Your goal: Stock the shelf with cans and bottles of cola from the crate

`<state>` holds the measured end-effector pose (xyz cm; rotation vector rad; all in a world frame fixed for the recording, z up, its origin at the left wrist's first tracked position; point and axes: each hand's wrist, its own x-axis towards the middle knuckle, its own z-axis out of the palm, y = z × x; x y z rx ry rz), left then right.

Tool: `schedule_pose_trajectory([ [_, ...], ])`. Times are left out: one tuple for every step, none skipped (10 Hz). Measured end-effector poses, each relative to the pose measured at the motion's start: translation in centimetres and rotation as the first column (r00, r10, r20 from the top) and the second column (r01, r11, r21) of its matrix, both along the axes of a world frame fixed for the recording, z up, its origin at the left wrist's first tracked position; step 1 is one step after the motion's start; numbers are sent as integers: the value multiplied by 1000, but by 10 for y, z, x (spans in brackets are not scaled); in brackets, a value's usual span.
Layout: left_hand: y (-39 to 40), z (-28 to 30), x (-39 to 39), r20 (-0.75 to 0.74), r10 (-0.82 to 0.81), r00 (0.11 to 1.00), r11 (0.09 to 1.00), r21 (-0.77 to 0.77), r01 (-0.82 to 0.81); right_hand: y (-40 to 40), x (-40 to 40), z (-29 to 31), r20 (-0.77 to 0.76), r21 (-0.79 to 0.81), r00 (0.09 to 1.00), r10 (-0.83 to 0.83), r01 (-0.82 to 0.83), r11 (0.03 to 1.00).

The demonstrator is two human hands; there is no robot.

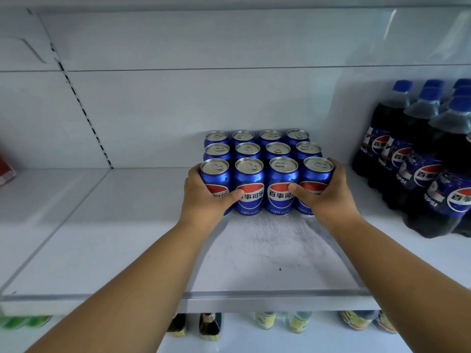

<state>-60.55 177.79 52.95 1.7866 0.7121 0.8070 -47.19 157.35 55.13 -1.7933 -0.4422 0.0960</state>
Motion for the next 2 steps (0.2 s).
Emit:
schedule_pose_trajectory([
  [1, 0, -2, -13, -7, 1000, 1000, 25, 7, -3, -3, 1, -8, -32, 1000, -23, 23, 999],
  [-2, 5, -8, -16, 2, 1000, 999, 45, -2, -5, -11, 3, 33, -45, 997, -76, 77, 996],
])
